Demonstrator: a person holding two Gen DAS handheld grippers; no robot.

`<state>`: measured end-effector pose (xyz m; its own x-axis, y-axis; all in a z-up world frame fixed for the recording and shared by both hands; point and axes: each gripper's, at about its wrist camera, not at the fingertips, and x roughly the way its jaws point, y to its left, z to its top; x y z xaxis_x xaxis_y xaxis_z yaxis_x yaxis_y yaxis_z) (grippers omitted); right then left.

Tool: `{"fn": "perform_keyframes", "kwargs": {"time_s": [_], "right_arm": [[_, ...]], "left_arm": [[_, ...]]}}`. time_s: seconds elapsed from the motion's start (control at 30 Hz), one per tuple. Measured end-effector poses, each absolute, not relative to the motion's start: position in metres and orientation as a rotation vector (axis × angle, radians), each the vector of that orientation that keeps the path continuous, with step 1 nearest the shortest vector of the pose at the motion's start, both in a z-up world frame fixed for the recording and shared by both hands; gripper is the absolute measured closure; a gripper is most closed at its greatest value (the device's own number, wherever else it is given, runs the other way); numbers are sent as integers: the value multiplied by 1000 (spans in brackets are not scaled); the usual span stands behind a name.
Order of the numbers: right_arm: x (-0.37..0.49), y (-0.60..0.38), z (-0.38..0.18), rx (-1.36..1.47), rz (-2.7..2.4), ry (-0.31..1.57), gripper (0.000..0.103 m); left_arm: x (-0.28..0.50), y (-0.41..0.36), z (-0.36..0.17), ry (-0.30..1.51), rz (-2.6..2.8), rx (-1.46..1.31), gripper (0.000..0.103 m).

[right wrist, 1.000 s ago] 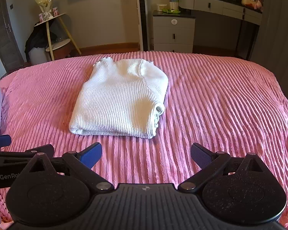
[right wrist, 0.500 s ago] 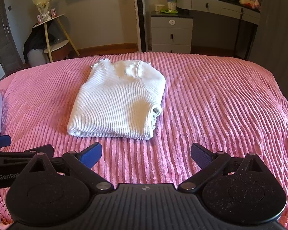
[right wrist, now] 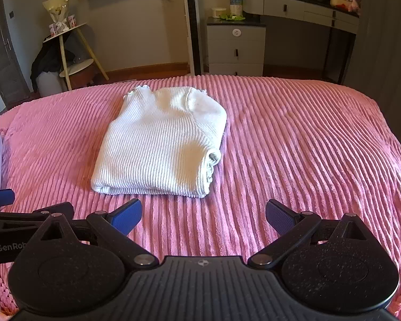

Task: Fold small clothes

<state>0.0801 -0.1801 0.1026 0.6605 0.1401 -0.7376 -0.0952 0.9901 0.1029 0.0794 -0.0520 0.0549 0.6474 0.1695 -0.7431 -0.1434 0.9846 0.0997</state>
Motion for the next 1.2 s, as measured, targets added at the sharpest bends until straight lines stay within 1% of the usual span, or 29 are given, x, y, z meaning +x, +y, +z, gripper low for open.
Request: {"fn": "perform_keyframes", "kwargs": {"time_s": [1.2], "right_arm": [[79,-182,101,57,116,843,4]], "left_arm": [[79,-50,57,840,161,35,2]]}}
